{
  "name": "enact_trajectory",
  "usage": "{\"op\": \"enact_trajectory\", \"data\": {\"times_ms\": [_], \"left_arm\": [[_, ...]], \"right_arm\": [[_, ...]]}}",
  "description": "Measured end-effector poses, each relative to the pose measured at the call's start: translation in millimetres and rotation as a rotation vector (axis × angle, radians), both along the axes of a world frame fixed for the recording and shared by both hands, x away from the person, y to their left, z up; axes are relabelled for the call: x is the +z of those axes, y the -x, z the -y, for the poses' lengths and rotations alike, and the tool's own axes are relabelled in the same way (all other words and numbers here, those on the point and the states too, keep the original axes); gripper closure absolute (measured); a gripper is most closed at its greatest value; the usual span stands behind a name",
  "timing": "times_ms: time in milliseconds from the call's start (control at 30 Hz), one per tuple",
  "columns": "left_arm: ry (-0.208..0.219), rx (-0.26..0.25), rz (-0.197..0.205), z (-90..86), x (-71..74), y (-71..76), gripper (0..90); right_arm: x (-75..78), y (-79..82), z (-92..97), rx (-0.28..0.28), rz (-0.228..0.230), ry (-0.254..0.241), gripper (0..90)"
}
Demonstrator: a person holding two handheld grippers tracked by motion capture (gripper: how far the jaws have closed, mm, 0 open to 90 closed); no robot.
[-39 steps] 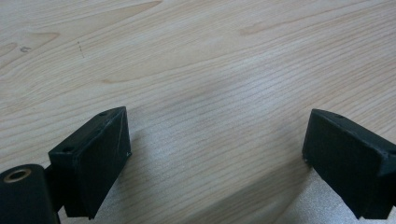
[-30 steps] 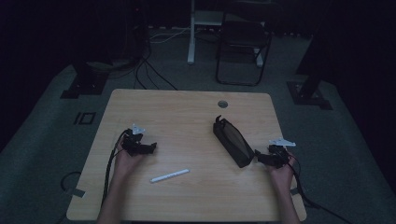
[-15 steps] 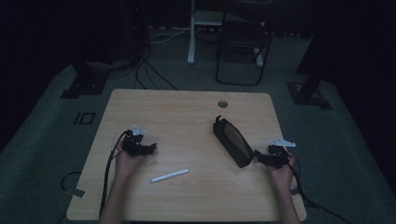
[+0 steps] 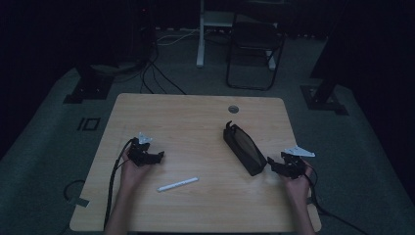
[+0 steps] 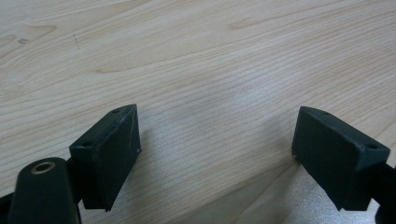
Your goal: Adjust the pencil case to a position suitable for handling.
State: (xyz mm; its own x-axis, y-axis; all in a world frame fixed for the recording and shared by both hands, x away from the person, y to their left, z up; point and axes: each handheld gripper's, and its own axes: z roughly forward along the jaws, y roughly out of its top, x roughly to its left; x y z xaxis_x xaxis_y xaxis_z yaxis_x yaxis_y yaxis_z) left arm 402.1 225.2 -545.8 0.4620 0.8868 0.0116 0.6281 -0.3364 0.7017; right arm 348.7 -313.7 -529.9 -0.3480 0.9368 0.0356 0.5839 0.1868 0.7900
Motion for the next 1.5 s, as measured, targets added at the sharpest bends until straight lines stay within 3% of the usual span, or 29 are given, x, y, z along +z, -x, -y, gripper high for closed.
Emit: {"op": "enact_trajectory", "data": {"times_ms": [367,700,1067,1500], "left_arm": [[0.003,0.001,0.007,-0.1,-0.6,0.4,15.8],[0.003,0.001,0.007,0.0,-0.7,0.4,15.8],[0.003,0.003,0.007,0.1,-0.7,0.4,15.8],[0.002,0.003,0.007,0.2,-0.7,0.3,15.8]], "right_arm": [[8.2,20.5,-2.2,0.032,0.022,-0.031,32.5],[12.2,36.5,-21.4,0.131,0.032,-0.006,31.2],[17.9,34.3,-62.3,0.257,0.054,0.015,29.3],[19.2,22.7,-99.7,0.341,0.060,0.016,24.6]]}}
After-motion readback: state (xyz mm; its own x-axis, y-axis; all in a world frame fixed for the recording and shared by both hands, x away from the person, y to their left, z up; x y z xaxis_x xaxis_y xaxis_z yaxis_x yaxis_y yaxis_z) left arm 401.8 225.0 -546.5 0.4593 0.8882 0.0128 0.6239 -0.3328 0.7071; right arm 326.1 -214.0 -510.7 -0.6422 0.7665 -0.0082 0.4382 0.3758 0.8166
